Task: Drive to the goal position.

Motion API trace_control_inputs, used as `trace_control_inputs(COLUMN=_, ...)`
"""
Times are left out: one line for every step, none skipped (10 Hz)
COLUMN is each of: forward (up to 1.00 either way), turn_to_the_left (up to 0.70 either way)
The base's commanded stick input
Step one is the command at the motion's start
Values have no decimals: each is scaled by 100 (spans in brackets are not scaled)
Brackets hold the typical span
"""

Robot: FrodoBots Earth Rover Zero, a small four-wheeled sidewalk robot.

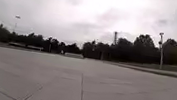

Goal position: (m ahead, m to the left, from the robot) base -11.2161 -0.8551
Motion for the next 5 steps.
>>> trace_control_inputs(forward=70, turn_to_the_left=0)
trace_control_inputs(forward=70, turn_to_the_left=0)
trace_control_inputs(forward=70, turn_to_the_left=0)
trace_control_inputs(forward=70, turn_to_the_left=0)
trace_control_inputs(forward=70, turn_to_the_left=0)
